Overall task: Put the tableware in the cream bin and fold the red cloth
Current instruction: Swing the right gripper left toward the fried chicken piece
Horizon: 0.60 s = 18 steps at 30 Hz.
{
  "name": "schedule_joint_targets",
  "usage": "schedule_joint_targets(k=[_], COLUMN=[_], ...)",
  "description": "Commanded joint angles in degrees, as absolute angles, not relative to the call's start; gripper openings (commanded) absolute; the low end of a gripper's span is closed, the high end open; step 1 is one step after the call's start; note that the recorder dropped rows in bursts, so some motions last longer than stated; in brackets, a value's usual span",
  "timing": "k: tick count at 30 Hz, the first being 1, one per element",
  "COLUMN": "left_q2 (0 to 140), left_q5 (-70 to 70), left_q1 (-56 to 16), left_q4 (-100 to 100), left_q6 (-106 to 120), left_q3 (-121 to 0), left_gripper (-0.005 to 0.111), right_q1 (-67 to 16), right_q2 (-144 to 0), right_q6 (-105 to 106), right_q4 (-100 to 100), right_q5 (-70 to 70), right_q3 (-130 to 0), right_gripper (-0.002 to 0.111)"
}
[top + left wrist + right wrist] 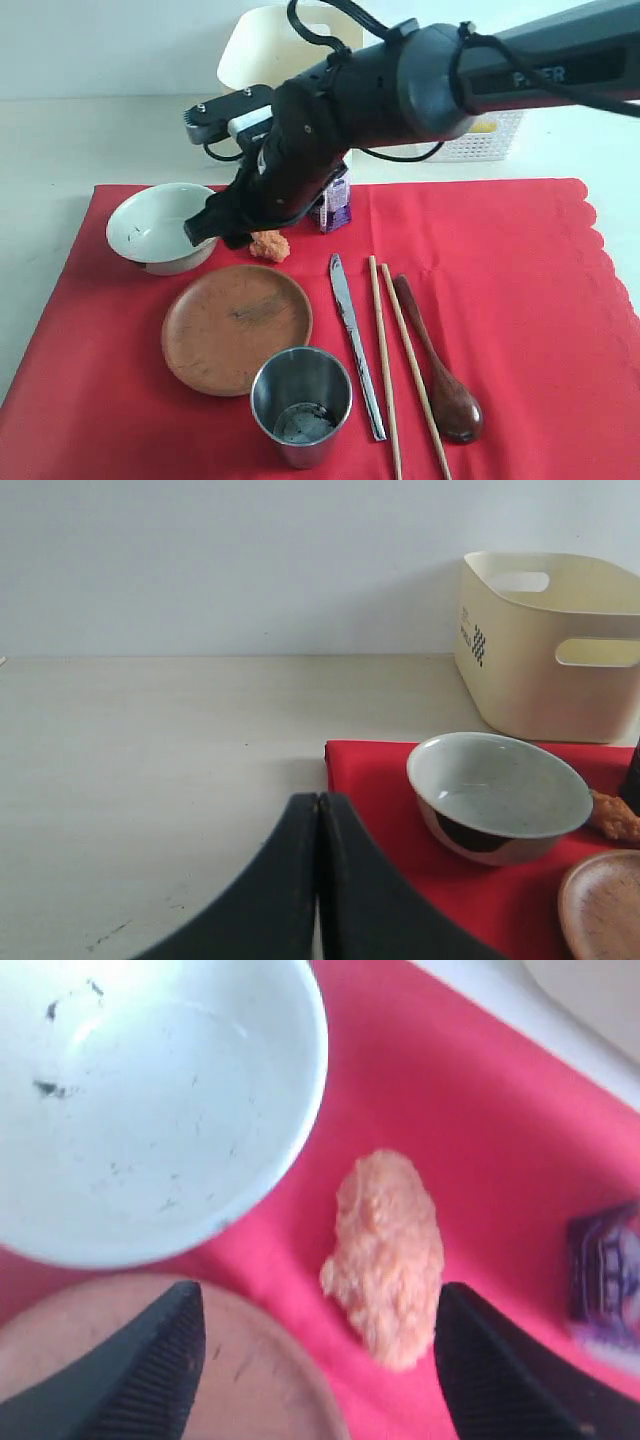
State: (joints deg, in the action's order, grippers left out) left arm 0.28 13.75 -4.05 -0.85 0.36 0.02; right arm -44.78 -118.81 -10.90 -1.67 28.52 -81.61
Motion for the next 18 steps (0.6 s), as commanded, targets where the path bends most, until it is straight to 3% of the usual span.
schedule_joint_targets(k=[1, 15, 18], left_q2=[0.0, 0.0, 0.0], left_q5=[13.6, 13.6, 13.6], left_q1=[-3.9, -3.9, -3.9], left_q4=[-0.8, -0.8, -0.8], left_q6=[0.4, 0.4, 0.4], left_q3=[0.0, 0.0, 0.0], left_gripper=[0.001, 0.001, 0.001], right_q1=[-44.9, -44.2, -44.2], right_q2=[-122.7, -130.2, -130.3], right_q6=[-10.5, -13.2, -13.2], right_q4=[-6.1, -13.5, -13.5], right_q5=[32.2, 33.1, 32.6], right_q3=[-87.7, -91.1, -91.1], right_gripper=[0.064, 0.064, 0.056])
